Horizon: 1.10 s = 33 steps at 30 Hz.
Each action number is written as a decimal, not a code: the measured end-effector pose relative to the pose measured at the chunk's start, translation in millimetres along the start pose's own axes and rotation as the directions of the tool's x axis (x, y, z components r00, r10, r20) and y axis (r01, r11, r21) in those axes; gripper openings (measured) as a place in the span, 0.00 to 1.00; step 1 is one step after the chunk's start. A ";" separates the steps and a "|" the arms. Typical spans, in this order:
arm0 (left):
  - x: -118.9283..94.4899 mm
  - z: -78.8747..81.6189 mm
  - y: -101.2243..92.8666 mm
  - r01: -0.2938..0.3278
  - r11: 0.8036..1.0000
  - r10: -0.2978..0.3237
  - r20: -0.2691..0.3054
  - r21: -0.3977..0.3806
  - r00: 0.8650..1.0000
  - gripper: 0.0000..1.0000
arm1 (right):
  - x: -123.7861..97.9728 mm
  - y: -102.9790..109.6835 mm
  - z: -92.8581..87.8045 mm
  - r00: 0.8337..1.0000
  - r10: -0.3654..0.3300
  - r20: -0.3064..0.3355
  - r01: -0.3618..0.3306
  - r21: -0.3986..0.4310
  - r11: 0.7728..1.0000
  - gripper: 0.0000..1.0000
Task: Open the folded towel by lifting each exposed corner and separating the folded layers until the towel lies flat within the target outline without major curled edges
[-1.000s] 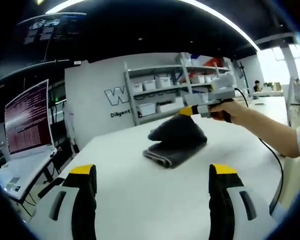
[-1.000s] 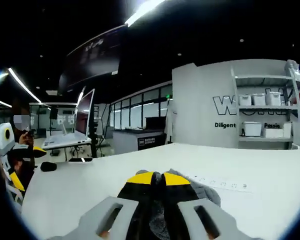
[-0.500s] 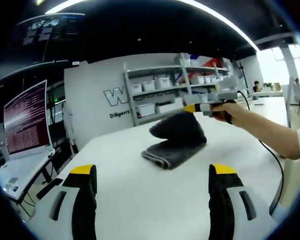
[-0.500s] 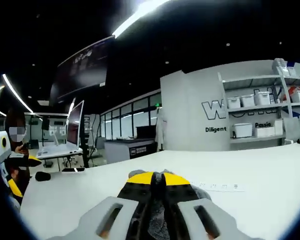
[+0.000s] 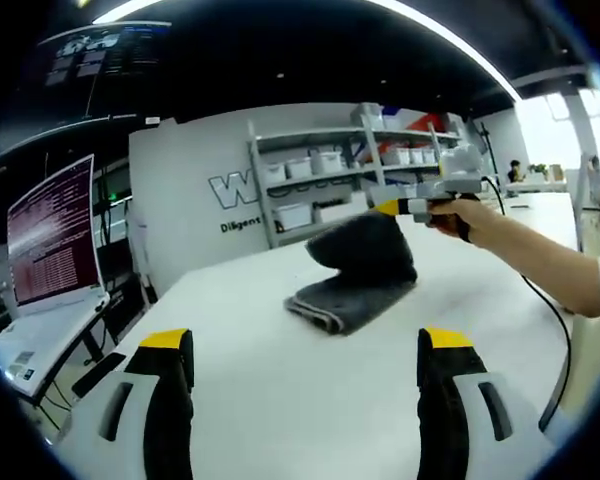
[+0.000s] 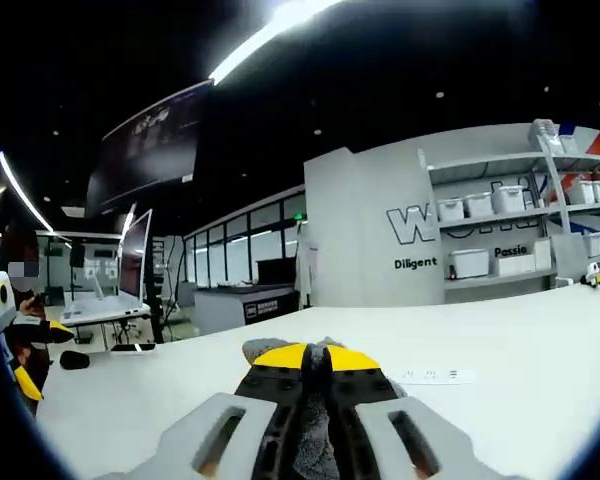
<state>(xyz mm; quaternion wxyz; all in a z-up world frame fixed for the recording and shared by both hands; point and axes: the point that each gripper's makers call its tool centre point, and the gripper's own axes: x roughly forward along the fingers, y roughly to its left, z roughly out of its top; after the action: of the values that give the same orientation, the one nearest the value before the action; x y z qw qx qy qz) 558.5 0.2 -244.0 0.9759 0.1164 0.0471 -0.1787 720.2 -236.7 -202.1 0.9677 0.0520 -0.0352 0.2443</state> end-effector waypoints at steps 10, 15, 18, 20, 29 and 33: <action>-1.1 -2.2 2.4 -0.006 1.000 0.006 -0.005 -0.002 1.000 0.90 | -2.3 -17.6 4.1 0.998 -0.061 0.021 0.062 -0.005 0.998 0.01; -1.6 -2.9 2.9 -0.009 1.000 0.009 -0.007 -0.002 1.000 0.90 | -3.6 -23.8 5.1 0.996 -0.083 0.028 0.083 -0.001 0.997 0.01; -1.9 -2.8 2.5 -0.008 1.000 0.008 -0.007 -0.002 1.000 0.90 | -4.8 -27.8 6.4 0.995 -0.097 0.035 0.097 -0.003 0.995 0.01; -2.2 -2.6 2.1 -0.008 1.000 0.008 -0.007 0.000 1.000 0.90 | -6.2 -31.9 7.8 0.993 -0.111 0.042 0.112 -0.005 0.994 0.01; -3.1 -1.8 1.7 -0.011 1.000 0.011 -0.008 0.003 1.000 0.90 | -9.6 -50.0 6.0 0.985 -0.163 0.050 0.163 0.005 0.987 0.01; -3.5 -0.3 1.7 -0.013 1.000 0.013 -0.004 0.004 1.000 0.90 | -11.3 -58.2 4.6 0.981 -0.186 0.049 0.186 0.005 0.982 0.01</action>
<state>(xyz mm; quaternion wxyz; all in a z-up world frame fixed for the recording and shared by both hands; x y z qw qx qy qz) 555.8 3.1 -243.5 0.9767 0.1189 0.0480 -0.1722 737.9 -293.5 -203.4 0.9851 0.0611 -0.0543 0.1513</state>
